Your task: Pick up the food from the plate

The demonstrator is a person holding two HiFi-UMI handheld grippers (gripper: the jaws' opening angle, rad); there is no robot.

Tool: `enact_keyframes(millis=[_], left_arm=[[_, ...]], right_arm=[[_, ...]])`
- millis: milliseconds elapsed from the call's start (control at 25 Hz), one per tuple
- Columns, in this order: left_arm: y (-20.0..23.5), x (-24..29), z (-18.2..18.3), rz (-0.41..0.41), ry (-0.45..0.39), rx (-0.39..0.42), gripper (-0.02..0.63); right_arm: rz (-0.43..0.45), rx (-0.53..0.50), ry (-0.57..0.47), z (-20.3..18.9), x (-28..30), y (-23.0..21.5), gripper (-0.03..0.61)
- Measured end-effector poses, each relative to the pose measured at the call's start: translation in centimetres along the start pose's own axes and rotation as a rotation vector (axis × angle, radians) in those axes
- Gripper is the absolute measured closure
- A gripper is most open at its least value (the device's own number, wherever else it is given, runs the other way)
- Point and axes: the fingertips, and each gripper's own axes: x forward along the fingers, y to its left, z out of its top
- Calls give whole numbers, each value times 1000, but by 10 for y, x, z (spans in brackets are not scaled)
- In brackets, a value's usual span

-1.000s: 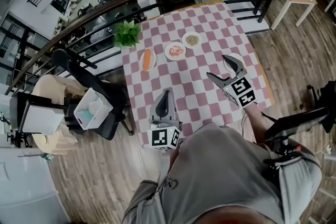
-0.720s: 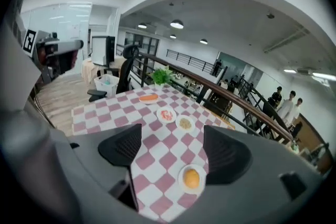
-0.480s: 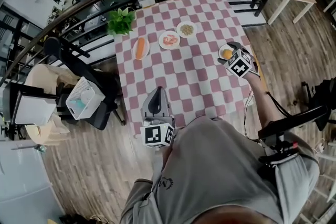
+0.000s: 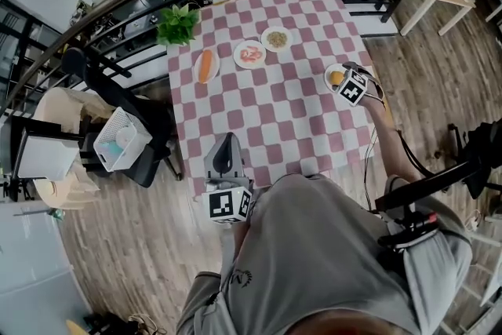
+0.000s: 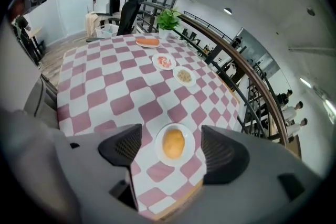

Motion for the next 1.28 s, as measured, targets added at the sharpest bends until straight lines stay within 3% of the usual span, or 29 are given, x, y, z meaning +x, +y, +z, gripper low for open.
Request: enact_keyframes(millis=[600, 960, 1280], left_arm=[[0, 0, -14, 38, 69, 11, 603], [-7, 3, -11, 31, 68, 18, 603], [-11, 7, -13, 29, 100, 31, 604]], right_arm=[[98, -50, 135, -45, 99, -12, 222], [151, -109, 189, -65, 146, -6, 222], [192, -86, 244, -85, 167, -3, 222]])
